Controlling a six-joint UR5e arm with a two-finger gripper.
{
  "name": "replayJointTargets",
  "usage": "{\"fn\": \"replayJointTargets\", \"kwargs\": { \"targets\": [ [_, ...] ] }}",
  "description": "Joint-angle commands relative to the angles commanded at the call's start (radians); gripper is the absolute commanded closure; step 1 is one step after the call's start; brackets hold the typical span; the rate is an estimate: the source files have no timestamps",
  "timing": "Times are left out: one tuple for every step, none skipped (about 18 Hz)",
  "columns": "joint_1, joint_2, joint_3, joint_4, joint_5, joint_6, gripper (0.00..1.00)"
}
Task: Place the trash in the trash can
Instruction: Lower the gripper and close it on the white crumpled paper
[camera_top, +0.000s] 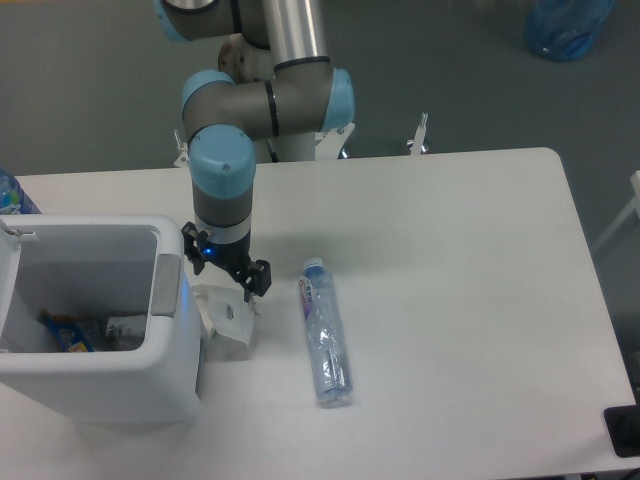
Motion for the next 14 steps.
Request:
{"fn": "replayJointTargets", "kwargs": {
  "targets": [
    [-0.002,0.0,0.0,0.0,-0.002,-0.012,0.0],
    [-0.002,0.0,0.002,0.0,-0.002,-0.025,0.0],
    [-0.002,-0.002,0.003,0.002,-0.002,-0.041,0.0],
    [-0.002,-0.005,0.006,0.011,-0.002,-0.057,0.0],
    [-0.002,-0.009,0.011,0.017,-0.002,-0.061,0.0],
    [-0.002,-0.017,0.014,0.02,-0.002,-0.062,0.0],
    [-0.002,-0.028,0.023,0.02,-0.002,-0.065,0.0],
    [-0.002,-0.034,0.028,0.02,-0.002,-0.069,0.0],
    [-0.002,-0.041,0.032,0.02,-0.002,-0.077,0.0],
    [-0.002,-0.043,0.037,0.02,-0.002,-0.08,0.0],
    [-0.002,-0.044,0.038,0.02,-0.002,-0.08,0.0],
    [-0.002,-0.048,0.038,0.02,-0.002,-0.08,0.0],
    [-0.002,-0.051,0.038,0.02,0.0,-0.081,0.0],
    [-0.002,-0.055,0.038,0.02,0.0,-0.081,0.0]
  ]
}}
